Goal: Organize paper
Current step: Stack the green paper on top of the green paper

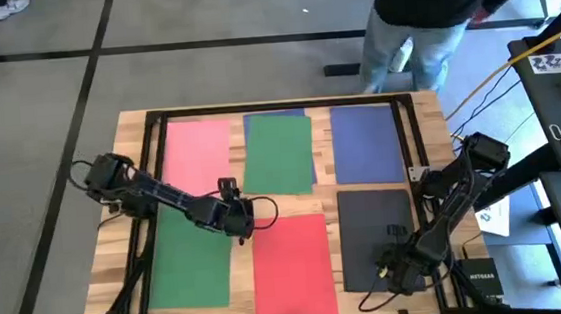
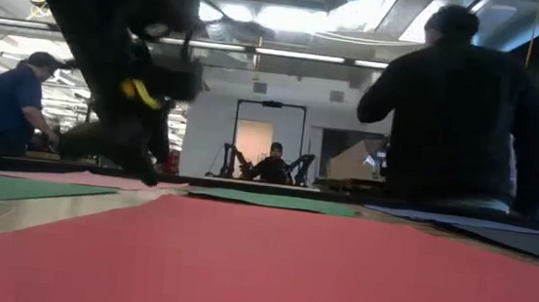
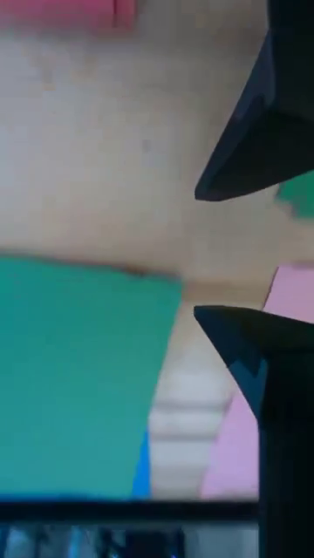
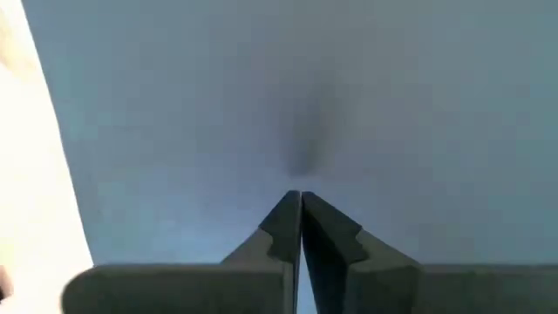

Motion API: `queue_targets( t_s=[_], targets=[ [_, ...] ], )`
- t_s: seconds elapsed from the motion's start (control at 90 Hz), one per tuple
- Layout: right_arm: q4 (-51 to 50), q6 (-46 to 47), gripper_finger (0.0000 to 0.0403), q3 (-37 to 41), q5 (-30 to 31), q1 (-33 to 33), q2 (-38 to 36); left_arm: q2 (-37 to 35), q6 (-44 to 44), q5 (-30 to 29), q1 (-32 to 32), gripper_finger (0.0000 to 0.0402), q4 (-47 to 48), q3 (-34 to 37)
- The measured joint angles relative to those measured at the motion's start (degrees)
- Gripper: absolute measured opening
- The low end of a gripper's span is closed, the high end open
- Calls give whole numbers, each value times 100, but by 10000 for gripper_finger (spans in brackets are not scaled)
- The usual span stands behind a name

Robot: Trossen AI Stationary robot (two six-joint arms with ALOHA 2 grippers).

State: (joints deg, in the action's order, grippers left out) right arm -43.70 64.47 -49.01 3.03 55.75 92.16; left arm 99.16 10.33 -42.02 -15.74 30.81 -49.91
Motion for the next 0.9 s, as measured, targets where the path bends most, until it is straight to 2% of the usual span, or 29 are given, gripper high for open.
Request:
queue_targets(
  t_s=[0.267,0.489,0.722,0.9],
  targets=[
    [4,-22,1,0,50,0,-2,253,108,-41,374,206,-169,-14],
    [7,-26,1,-2,168,2,-2,271,-396,-37,492,193,-624,2],
    [5,-26,1,-2,201,2,-2,347,-619,157,757,128,-896,-4],
    [4,-26,1,-2,240,11,-2,434,-642,365,819,49,-1011,-11]
  ],
)
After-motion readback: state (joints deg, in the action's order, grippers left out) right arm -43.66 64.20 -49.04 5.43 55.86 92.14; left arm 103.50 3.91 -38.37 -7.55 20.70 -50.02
